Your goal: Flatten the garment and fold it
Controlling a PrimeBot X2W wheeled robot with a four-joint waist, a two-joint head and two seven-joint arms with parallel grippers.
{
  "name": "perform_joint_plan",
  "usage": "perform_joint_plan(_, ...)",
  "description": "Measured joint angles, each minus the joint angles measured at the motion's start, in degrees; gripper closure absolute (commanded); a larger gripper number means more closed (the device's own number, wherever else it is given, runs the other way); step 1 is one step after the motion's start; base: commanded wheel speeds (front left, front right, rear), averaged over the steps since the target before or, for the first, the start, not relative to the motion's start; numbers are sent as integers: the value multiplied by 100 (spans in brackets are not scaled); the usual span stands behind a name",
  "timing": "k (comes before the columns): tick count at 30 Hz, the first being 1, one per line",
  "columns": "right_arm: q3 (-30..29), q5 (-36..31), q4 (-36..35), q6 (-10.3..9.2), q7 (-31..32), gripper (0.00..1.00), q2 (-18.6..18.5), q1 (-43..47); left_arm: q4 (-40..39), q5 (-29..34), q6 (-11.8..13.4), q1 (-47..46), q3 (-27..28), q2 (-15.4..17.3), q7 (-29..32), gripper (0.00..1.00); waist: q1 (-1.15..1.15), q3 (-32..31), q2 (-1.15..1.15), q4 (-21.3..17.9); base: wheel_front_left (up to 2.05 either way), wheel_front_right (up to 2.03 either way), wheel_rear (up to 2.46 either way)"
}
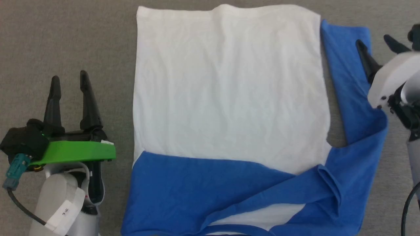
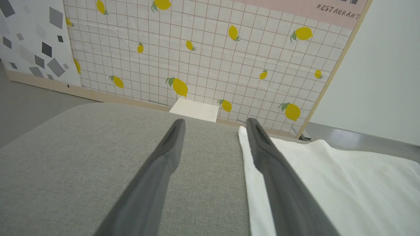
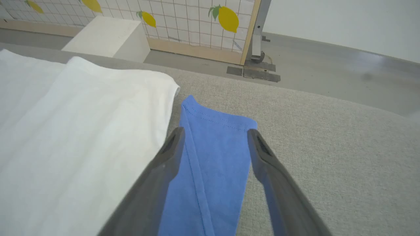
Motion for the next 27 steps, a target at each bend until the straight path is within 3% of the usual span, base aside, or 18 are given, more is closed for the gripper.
perform_joint_plan(5, 352, 119, 730, -1, 408, 0, -165, -553, 92, 255, -346, -88, 256, -405, 0, 0, 0, 326, 0, 267, 0, 0, 0)
perform_joint_plan(10, 711, 180, 1131, 0, 831, 0, -302, -817, 222, 464, -584, -93, 481, -572, 0, 0, 0, 513, 0, 493, 0, 0, 0)
perform_joint_plan(11, 708, 186, 1178, 0, 933, 9, -346, -895, 246, 494, -615, -94, 515, -600, 0, 0, 0, 536, 0, 532, 0, 0, 0)
perform_joint_plan(12, 695, 182, 1222, 1, 1014, 55, -381, -967, 269, 503, -648, -94, 546, -619, 0, 0, 0, 552, 0, 565, 0, 0, 0)
perform_joint_plan(16, 568, 166, 1329, 1, 1191, 86, -399, -1031, 336, 608, -744, -93, 641, -682, 0, 0, 0, 522, 0, 612, 0, 0, 0)
perform_joint_plan(18, 502, 127, 1355, 0, 1195, 92, -398, -1011, 354, 673, -777, -91, 665, -712, 0, 0, 0, 480, 0, 599, 0, 0, 0)
perform_joint_plan(19, 487, 130, 1360, 0, 1192, 100, -393, -975, 365, 694, -790, -89, 678, -724, 0, 0, 0, 455, 0, 589, 0, 0, 0)
perform_joint_plan(27, -36, 227, 1163, 0, 333, 100, -225, -447, 471, 747, -848, -26, 743, -766, 0, 0, 0, 217, 0, 498, 0, 0, 0)
